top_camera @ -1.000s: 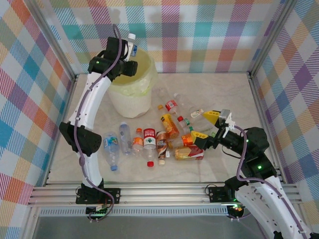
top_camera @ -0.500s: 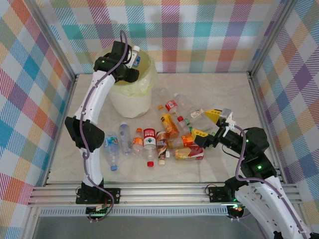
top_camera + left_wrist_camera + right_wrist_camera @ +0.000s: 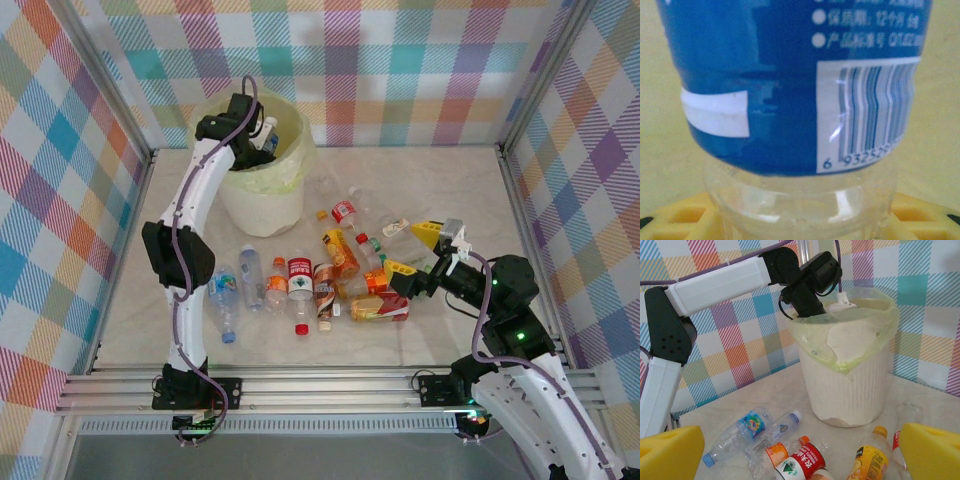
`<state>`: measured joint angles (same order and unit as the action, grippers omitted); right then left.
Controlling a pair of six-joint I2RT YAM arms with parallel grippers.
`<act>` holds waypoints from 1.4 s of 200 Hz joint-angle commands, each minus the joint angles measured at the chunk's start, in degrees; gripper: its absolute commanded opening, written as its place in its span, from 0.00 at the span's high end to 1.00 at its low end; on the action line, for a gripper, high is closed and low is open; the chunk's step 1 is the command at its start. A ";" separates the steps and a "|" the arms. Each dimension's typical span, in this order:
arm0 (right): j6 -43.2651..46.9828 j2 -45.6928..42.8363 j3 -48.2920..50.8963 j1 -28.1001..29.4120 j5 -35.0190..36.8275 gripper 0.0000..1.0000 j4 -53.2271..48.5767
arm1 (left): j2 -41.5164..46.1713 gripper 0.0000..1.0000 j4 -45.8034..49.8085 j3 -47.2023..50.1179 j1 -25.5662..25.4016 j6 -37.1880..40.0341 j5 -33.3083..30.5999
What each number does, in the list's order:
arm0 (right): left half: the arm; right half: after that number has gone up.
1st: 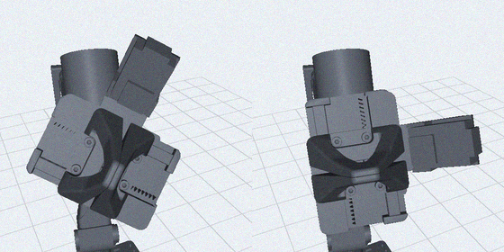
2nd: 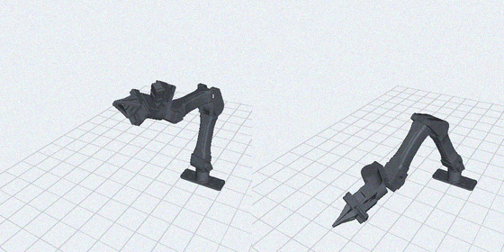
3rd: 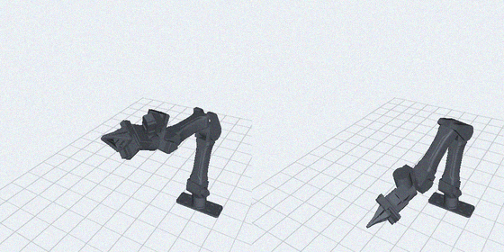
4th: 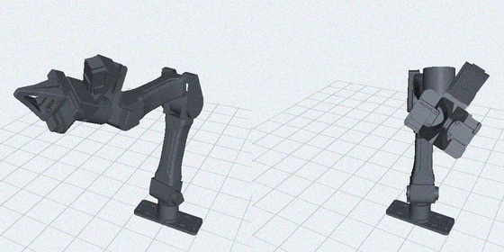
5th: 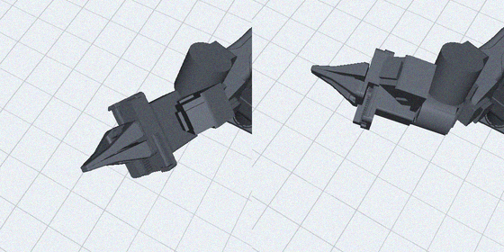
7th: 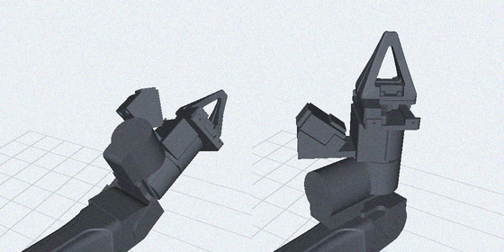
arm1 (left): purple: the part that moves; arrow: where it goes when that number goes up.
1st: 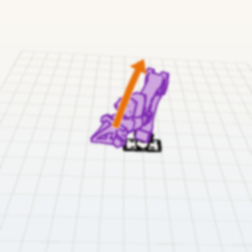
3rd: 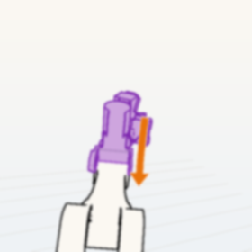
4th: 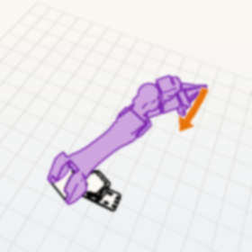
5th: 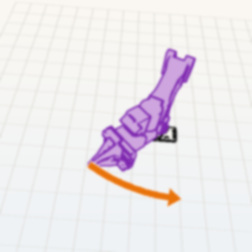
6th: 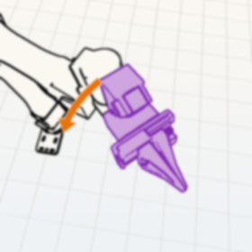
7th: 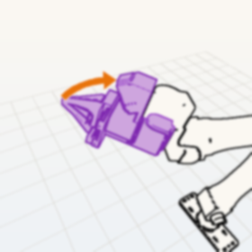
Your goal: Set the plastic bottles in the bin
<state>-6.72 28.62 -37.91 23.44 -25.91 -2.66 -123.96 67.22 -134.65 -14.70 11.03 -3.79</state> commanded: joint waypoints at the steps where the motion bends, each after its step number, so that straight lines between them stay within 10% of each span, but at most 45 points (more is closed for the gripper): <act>1: 1.24 -0.60 -1.23 0.03 0.32 0.00 0.10 | 0.14 0.43 4.81 -3.49 0.21 -1.60 1.14; 209: 0.05 2.29 -3.60 0.04 1.39 0.00 -4.08 | -10.50 0.38 6.87 -6.77 0.20 -5.59 3.74; 280: -0.85 5.26 -5.59 0.03 1.88 0.00 -7.32 | -10.13 0.19 6.78 -6.83 0.19 -6.41 4.46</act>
<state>-6.85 33.36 -41.56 23.44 -24.45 -8.69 -134.65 73.36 -139.68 -14.70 5.37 -0.21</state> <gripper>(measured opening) 0.996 0.781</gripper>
